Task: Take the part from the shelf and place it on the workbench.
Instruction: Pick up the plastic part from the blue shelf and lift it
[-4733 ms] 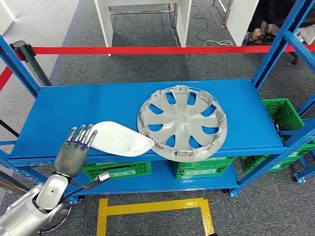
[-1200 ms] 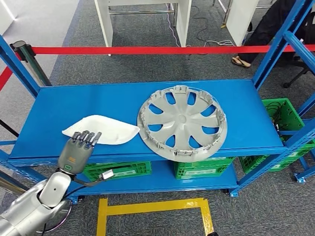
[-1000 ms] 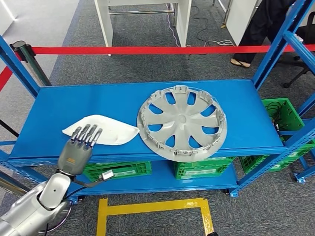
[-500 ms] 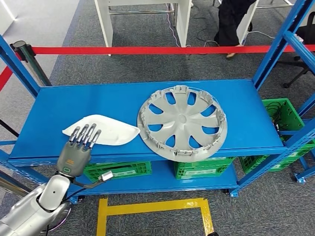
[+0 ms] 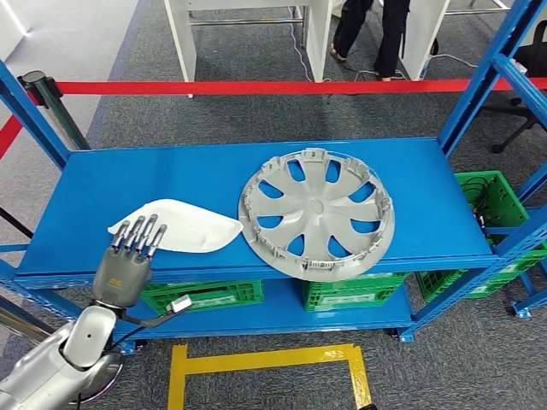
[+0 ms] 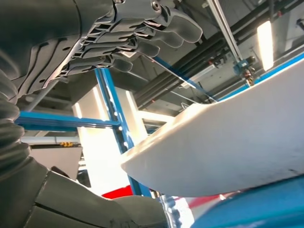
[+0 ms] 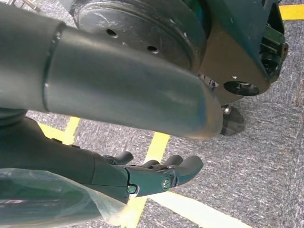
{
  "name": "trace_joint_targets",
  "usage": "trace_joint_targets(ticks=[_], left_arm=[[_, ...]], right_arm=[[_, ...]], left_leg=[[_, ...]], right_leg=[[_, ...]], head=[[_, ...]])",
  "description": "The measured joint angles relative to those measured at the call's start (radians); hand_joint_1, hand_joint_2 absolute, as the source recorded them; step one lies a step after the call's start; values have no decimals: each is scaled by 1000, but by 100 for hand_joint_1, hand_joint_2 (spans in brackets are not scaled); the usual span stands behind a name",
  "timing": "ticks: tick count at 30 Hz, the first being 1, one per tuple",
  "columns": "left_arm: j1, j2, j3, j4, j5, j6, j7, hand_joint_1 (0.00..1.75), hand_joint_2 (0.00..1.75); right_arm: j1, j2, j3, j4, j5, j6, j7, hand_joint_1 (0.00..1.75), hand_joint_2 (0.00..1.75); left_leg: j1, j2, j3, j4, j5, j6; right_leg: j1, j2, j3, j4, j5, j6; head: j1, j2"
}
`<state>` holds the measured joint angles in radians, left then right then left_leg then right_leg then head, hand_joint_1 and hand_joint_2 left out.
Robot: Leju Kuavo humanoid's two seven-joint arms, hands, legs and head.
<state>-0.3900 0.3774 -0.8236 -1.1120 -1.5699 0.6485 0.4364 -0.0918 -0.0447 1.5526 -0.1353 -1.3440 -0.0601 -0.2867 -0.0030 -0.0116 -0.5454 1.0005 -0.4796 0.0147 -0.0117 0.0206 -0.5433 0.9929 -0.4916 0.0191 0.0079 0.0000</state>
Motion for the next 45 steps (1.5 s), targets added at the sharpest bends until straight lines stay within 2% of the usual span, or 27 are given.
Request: trace_joint_targets(ticks=[22, 26, 31, 42, 45], left_arm=[[-55, -13, -4, 129, 0, 37, 17, 0, 175], [-59, -19, 13, 147, 0, 46, -21, 0, 175], [-58, -39, 79, 174, 0, 49, -94, 0, 175], [-58, -59, 131, 199, 1, 49, -106, 0, 175], [-56, -69, 166, 201, 22, 27, -165, 0, 175]], right_arm=[[0, -13, 0, 0, 11, 4, 8, 0, 0], [0, -15, 0, 0, 18, 4, 9, 0, 0], [0, -17, 0, 0, 22, 7, 9, 0, 0], [0, -18, 0, 0, 25, 7, 10, 0, 0], [0, -18, 0, 0, 24, 7, 11, 0, 0]], left_leg=[[0, 0, 0, 0, 0, 0], [0, 0, 0, 0, 0, 0], [0, 0, 0, 0, 0, 0], [0, 0, 0, 0, 0, 0], [0, 0, 0, 0, 0, 0]], right_leg=[[0, 0, 0, 0, 0, 0], [0, 0, 0, 0, 0, 0], [0, 0, 0, 0, 0, 0], [0, 0, 0, 0, 0, 0], [0, 0, 0, 0, 0, 0]], head=[[0, 0], [0, 0], [0, 0], [0, 0], [0, 0]])
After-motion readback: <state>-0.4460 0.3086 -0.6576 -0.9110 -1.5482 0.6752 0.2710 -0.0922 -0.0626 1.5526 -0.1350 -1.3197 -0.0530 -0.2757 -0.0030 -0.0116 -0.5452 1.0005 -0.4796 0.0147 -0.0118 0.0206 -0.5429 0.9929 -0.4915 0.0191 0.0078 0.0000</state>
